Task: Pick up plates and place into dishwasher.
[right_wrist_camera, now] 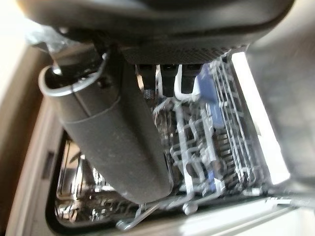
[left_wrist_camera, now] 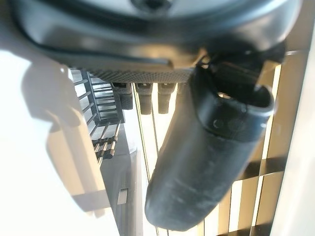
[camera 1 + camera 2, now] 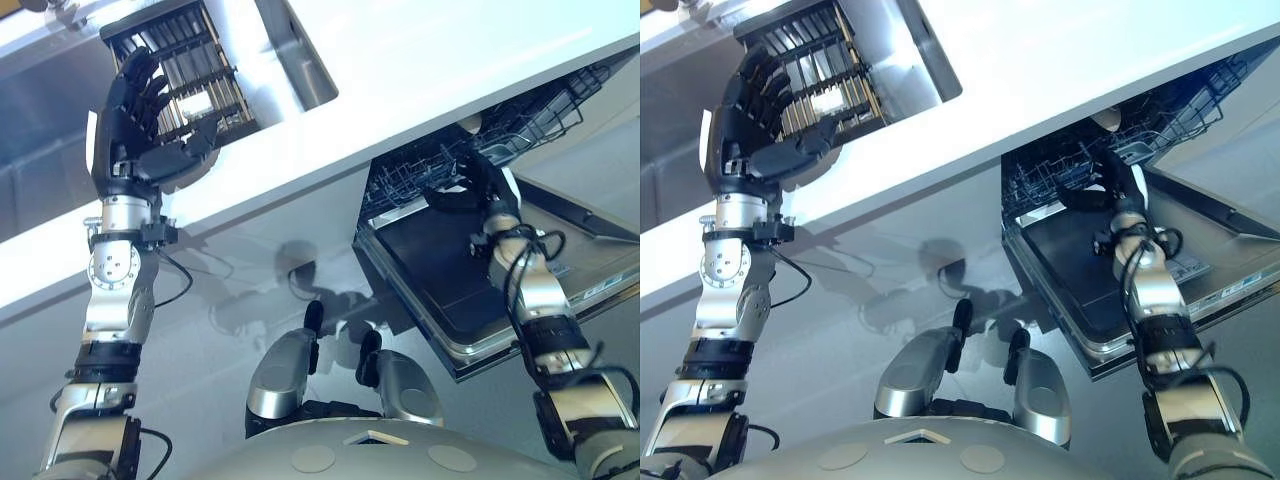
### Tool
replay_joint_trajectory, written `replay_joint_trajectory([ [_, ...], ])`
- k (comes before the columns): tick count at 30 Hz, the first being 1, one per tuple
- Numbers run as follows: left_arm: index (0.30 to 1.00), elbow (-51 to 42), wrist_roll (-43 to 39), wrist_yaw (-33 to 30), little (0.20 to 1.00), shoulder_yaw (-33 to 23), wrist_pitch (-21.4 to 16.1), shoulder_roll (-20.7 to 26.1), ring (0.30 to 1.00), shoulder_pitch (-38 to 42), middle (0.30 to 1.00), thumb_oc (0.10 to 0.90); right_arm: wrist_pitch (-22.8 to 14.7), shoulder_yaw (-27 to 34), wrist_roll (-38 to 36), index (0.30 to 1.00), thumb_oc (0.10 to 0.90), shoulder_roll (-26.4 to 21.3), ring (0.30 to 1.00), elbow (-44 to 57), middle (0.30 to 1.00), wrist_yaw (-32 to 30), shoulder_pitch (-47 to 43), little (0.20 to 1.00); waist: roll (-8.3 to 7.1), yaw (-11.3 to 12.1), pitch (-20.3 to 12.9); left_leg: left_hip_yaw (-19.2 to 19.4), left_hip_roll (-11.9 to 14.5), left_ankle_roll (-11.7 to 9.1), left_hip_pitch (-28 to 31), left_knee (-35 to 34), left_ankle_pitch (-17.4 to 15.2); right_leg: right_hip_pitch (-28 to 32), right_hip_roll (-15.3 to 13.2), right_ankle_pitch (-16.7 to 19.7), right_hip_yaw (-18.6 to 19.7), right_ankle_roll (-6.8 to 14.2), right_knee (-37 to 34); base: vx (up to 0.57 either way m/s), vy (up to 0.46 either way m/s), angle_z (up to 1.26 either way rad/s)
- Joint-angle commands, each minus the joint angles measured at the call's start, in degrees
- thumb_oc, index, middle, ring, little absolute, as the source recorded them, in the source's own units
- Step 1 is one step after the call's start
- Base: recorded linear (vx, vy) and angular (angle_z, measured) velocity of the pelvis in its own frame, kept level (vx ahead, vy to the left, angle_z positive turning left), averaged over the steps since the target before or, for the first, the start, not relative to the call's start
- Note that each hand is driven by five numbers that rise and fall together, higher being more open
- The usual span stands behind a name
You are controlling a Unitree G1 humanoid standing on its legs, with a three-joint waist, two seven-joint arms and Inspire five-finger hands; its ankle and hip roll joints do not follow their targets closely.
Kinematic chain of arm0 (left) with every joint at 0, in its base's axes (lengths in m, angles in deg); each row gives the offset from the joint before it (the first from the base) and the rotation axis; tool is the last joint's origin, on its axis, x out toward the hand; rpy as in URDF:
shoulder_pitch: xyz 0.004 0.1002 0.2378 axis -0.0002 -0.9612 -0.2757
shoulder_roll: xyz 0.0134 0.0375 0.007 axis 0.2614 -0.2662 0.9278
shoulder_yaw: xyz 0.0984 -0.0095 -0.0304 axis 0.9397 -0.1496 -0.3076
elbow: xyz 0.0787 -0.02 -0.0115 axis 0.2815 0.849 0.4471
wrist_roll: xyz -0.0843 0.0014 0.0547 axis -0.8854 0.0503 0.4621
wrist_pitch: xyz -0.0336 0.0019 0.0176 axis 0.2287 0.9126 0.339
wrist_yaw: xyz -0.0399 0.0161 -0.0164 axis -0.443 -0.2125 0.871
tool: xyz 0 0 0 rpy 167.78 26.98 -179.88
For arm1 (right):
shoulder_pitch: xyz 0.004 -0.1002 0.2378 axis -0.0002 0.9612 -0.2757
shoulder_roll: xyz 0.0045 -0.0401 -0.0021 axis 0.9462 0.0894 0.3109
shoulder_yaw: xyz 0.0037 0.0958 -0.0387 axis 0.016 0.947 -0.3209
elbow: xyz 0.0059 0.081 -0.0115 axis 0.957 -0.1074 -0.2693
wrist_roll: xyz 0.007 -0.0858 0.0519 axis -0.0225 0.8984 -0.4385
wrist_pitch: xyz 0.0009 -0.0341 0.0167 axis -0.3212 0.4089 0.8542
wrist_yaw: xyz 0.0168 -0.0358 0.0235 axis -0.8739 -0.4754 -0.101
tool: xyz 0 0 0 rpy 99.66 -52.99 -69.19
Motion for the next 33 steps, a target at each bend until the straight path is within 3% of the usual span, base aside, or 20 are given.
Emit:
replay_joint_trajectory([
  [1,0.9,2.5,1.7,-0.2,0.9,-6.2,-4.4,1.2,0.9,-1.8,0.9,0.8,-7.9,4.5,3.6,0.9,0.8,-3.6,0.9,4.1,0.9,1.9,3.0,0.9,-2.57,-3.6,-9.1,1.8,-3.1,3.9,4.4,-4.1,-7.3,-4.4,-0.3,5.7,2.8,5.6,-1.7,-0.02,-0.04,-0.2],
  [4,0.9,3.1,1.8,0.2,0.9,-6.7,-4.8,1.1,0.9,-1.8,0.9,0.8,-8.8,6.8,3.1,0.9,0.8,-2.0,0.9,3.7,0.9,2.7,6.8,0.9,-2.41,-5.2,-9.6,2.6,-2.9,4.0,5.7,-5.3,-7.3,-4.8,-0.2,5.9,3.2,6.0,-0.8,-0.02,-0.027,-0.14],
  [12,0.9,4.9,1.0,-0.2,0.9,-6.7,-5.3,2.5,0.9,-0.8,0.9,0.8,-10.2,8.7,0.9,0.9,0.8,-2.3,0.9,3.7,0.9,2.9,7.9,0.9,-1.6,-6.8,-9.8,4.1,-2.7,3.9,6.4,-5.0,-8.1,-3.7,0.1,4.3,3.6,5.9,-2.0,-0.02,-0.014,-0.16],
  [22,0.9,7.4,1.4,0.8,0.9,-8.0,-4.1,4.1,0.9,-1.8,0.9,0.8,-18.0,15.7,-3.7,0.9,0.8,-0.9,0.9,0.7,0.9,-15.6,7.2,0.9,-0.31,-7.3,-10.1,6.2,-2.3,4.0,6.5,-4.2,-9.1,-2.9,0.2,3.3,3.6,6.0,-3.2,0.0,-0.026,-0.1],
  [24,0.9,8.1,1.2,0.9,0.9,-8.2,-3.7,4.4,0.9,-2.0,0.9,0.8,-18.1,16.7,-5.5,0.9,0.8,-0.6,0.9,-0.6,0.9,-16.9,7.6,0.9,0.04,-7.5,-10.1,6.4,-2.2,3.9,6.7,-4.4,-9.0,-2.9,0.3,3.3,3.7,6.1,-3.2,0.02,-0.025,-0.13],
  [33,0.9,10.4,-0.2,-0.8,0.9,-7.7,-2.7,6.6,0.9,-0.4,0.9,0.8,-18.2,19.6,-22.1,0.9,0.8,-0.9,0.9,-16.2,0.9,-11.9,8.1,0.9,1.8,-9.1,-7.9,7.8,-2.1,3.6,4.7,-2.0,-9.4,-5.0,0.1,2.9,4.4,5.6,-1.8,0.0,-0.034,-0.11],
])
